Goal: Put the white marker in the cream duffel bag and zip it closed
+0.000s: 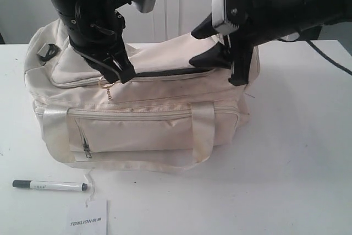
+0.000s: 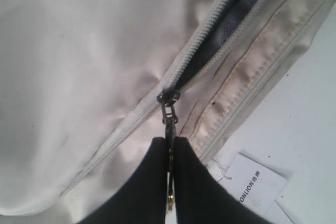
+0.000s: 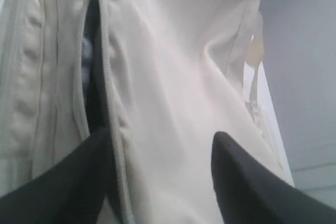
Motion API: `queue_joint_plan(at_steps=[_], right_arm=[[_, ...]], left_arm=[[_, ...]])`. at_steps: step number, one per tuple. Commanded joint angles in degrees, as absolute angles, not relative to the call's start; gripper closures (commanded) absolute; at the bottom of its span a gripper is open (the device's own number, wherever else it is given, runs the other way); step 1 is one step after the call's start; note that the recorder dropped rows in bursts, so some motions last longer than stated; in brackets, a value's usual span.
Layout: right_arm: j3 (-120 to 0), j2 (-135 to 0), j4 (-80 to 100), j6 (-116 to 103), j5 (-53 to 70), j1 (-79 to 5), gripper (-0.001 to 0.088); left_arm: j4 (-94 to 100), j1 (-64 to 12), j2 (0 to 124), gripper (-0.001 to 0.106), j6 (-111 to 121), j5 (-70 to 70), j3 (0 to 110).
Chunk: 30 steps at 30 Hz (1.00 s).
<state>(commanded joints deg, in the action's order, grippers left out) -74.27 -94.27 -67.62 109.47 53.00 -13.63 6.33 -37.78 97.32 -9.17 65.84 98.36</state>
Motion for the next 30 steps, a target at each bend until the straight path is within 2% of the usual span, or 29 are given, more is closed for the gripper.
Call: queue_joint_plan(at_steps=[3,11,28,30], right_arm=[[-74.83,-94.68,-65.91,99.67,51.69,-15.87,0.0398],[-79.31,-97.5,-46.13,89.02,50.61,-21.8,0.0395],[-81.28,-103.97,-46.5,91.67,42.34,-25.16,0.0398],[-81.49,-104.19,-46.5,91.67,42.41,-25.16,0.0453]], left_arm=[[6.33,-37.78,97.32,0.105,-9.17,65.84,98.36],[6.33,-37.78,97.32,0.105,-9.17,65.6,98.36],[6.22,-37.78,97.32,0.105,-9.05,65.71,98.36],[6.22,-37.78,97.32,0.105,-9.05,65.71,98.36]])
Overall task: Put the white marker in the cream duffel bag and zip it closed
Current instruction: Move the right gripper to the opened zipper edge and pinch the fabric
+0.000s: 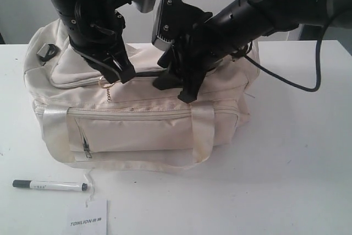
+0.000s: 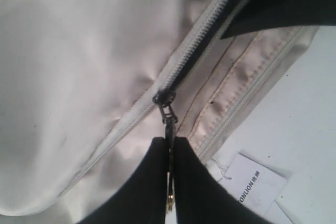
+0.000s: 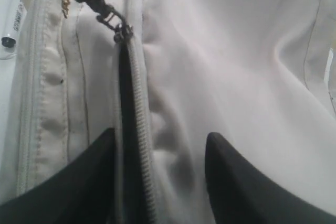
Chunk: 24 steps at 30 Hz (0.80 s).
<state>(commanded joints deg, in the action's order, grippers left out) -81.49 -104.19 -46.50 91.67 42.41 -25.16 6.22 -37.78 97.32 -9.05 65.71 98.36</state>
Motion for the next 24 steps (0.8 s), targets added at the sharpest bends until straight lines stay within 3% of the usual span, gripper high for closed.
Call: queue_joint_plan(at_steps=[5,8,24], right_arm=[[-81.49,-104.23,-46.5,92.79,42.41,-25.31,0.0747],[-81.49,-104.12,-46.5,92.92,42.41,-25.31,0.0868],[-81.49,-104.12,-46.42,92.92,43.56,-25.31,0.0868]], left_arm=[[6.22,-37.78,97.32,0.105,-9.05,65.71,98.36],[6.28,-37.78,97.32,0.105,-9.44,65.96,98.36],[11.55,-37.78,97.32,0.105,-10.48,69.15,98.36]])
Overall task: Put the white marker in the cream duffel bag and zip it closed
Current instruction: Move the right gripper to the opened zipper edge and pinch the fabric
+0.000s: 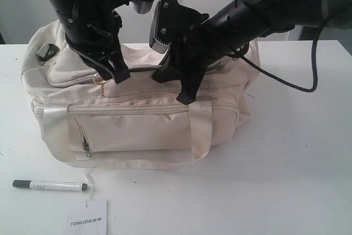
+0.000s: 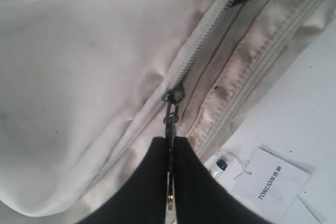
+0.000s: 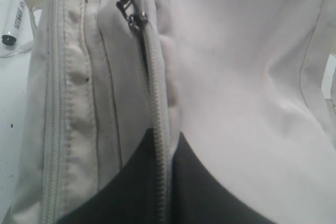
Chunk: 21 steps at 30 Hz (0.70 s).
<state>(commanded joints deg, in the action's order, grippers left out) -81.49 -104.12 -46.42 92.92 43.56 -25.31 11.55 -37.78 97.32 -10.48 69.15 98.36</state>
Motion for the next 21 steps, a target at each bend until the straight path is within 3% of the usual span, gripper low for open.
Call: queue_joint_plan(at_steps=[21], right_arm=[[-81.49,-104.12,-46.16,92.92,43.34,-25.31,0.0868]], left_arm=[[13.29,-37.78,97.32,0.105,-10.48,69.96,98.36]])
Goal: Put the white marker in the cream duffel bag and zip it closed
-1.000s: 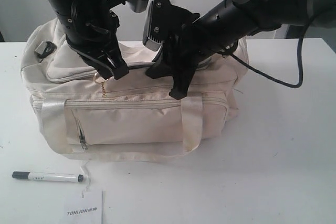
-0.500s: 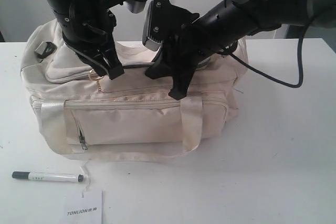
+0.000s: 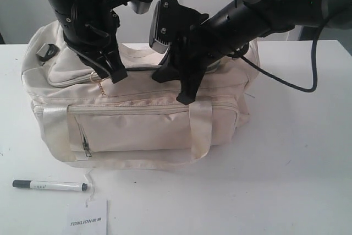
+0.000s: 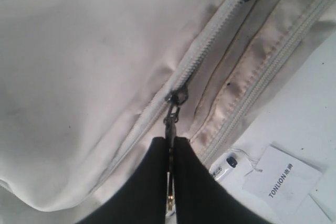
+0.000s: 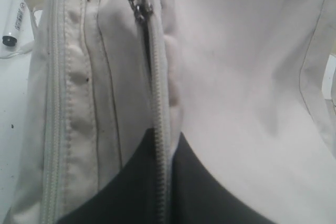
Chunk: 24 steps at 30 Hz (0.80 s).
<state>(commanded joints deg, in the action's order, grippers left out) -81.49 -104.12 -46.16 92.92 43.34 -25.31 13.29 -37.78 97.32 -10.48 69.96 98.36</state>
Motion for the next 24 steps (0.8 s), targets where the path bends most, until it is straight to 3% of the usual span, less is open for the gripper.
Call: queue_joint_plan(at_steps=[24], right_arm=[[-81.49,-104.12,-45.08,92.67,43.2,-25.21,0.0868]], left_arm=[[11.83,-33.18,97.32,0.105,-10.48,69.96,98.36]])
